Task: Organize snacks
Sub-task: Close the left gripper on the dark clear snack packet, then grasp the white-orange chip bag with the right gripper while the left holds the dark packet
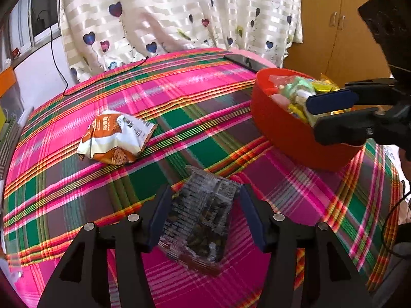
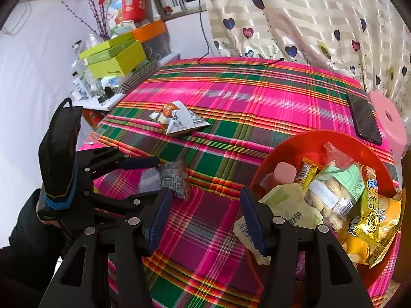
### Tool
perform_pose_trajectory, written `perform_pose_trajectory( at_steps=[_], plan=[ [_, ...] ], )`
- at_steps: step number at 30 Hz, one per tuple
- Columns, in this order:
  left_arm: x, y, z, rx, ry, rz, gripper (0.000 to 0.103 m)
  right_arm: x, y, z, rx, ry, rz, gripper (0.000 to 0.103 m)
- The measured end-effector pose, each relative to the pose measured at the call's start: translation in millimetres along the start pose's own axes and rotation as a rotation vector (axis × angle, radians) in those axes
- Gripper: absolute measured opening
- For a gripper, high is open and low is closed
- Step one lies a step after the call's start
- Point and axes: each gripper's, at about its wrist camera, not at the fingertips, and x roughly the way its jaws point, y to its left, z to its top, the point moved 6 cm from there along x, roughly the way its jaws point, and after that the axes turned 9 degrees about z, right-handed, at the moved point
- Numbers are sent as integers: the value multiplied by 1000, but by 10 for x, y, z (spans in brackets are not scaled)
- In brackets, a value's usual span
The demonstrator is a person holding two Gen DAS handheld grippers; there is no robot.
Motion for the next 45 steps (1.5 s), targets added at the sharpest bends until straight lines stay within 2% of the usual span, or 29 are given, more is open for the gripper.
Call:
perform_pose_trajectory(
  at_steps=[8,13,17,22,28,32,37,43,45],
  plan=[
    [13,-29,-45,36,-3,7,56,36,31,41,-16,8,1,54],
    [158,-39,-80,86,47,7,56,73,64,58,-26,14,2,54],
    [129,-18,-76,75,27,22,48,78,66,62,-28,15,-3,54],
    [39,83,-112,-9,3,77,44,96,65,99,-27,14,-8,54],
    [-213,271,-165,-193,-37,139,43,160,108,223,-60,15,-6,54],
    [-331,345,-218,-267,-47,153,43,296,165,357,-92,29,5,54],
    [-418,461,-313,-345,-48,151,43,598,259,598,-177,92,15,55],
    [-471,643,-421,-437,-62,148,43,1024,460,870,-322,188,53,67],
    [-497,669,-457,-456,-68,146,43,1181,499,941,-363,216,68,69]
  ],
)
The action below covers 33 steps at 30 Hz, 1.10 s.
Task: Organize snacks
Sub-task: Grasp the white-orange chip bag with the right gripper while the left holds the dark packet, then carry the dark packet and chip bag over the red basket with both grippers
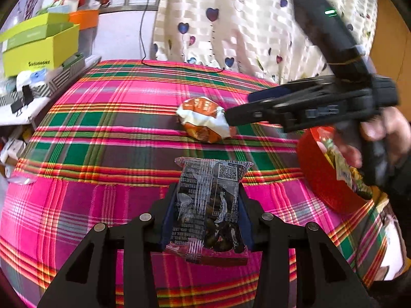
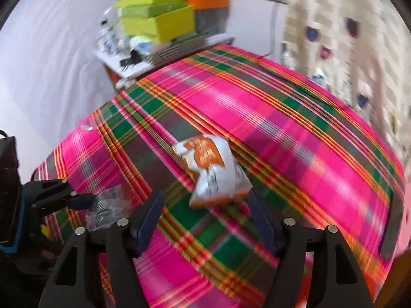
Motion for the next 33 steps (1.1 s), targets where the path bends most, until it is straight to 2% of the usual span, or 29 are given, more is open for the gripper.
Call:
perform_pose_trajectory(
  at_steps=[7,10,12,17,25,33],
  plan=[
    [23,124,-17,-45,6,-2,43,527,-178,202,-42,118,35,70],
    [60,145,-26,-54,16,-3,43,661,-221,219,-43,148,16,69],
    [80,159,-33,-59,22,-3,43,722,-241,188,-15,173,24,62],
    [89,175,-28,-67,23,7,43,677,-220,171,23,152,5,44],
    [-39,151,-6,-86,13,37,43,407,-97,102,74,74,-3,41],
    [-257,46,21,-99,-8,92,43,-201,131,-69,114,-69,0,41]
  ],
)
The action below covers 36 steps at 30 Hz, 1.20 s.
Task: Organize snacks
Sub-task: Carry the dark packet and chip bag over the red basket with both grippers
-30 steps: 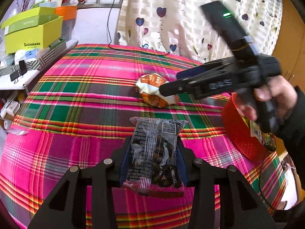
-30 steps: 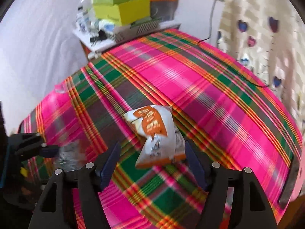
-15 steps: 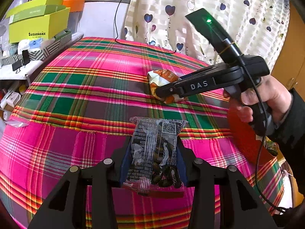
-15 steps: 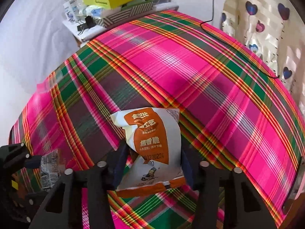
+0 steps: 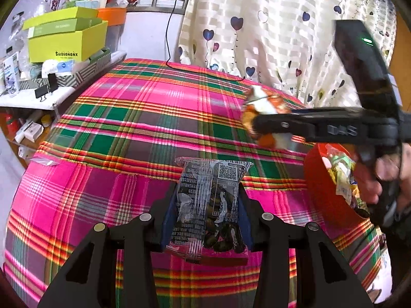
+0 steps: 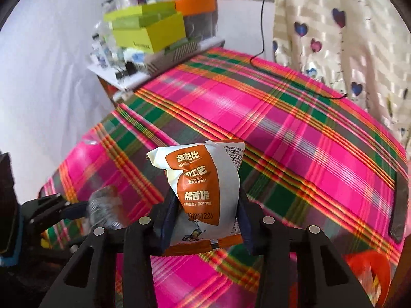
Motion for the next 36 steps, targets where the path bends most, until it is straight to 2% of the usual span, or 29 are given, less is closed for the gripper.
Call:
perform_pose_trajectory(
  at_steps=[9,20,31,36],
  plan=[
    [-264,-370,9,50,-41,-16,43,-661,199,-345,20,-110,12,41],
    [-454,-840,14,119,-66,-63,43,-1207,144,-690,70,-206,-19,41],
    [-567,-1295,16,184,-80,-132,43,-1804,-337,-1110,179,-294,-137,41],
    [-562,-1504,29,218,-78,-158,43,-1992,-660,-1405,252,-297,-208,41]
  ],
)
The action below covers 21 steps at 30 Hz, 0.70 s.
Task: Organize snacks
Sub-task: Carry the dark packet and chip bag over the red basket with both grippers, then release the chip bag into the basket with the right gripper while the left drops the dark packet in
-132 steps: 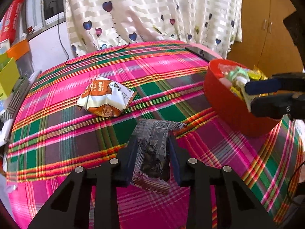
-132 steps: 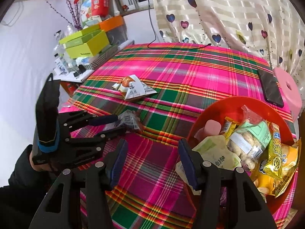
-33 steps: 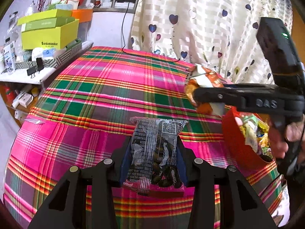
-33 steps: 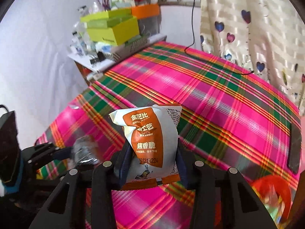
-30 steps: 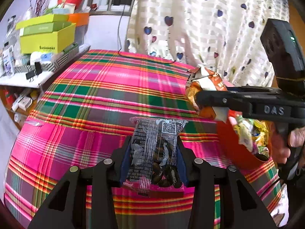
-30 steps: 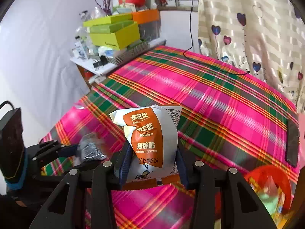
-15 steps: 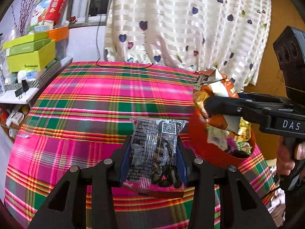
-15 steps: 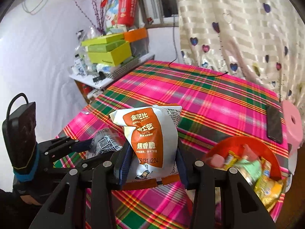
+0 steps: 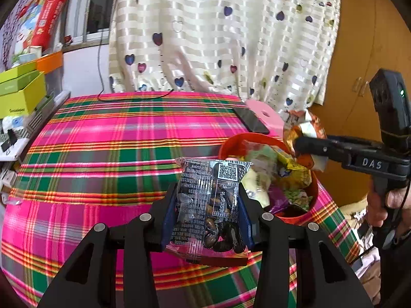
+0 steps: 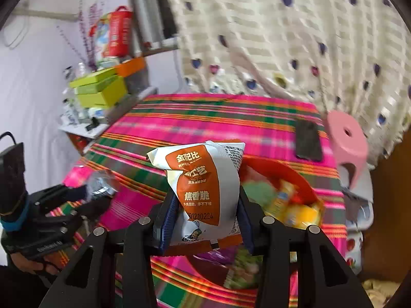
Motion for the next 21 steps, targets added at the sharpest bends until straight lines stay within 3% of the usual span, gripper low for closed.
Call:
perform_pose_trajectory(
  at_steps=[7,13,17,21],
  plan=[
    [85,-207,34,36,14,-26,43,51,-254,-283,9,51,-87,42],
    [161,-317,76,61,30,-33,43,350,-379,-526,7,170,-116,49],
    [257,-385,108,72,45,-33,44,272,-359,-514,14,132,-53,59],
    [368,-472,161,77,53,-40,44,116,-283,-443,-18,71,-27,62]
  ],
)
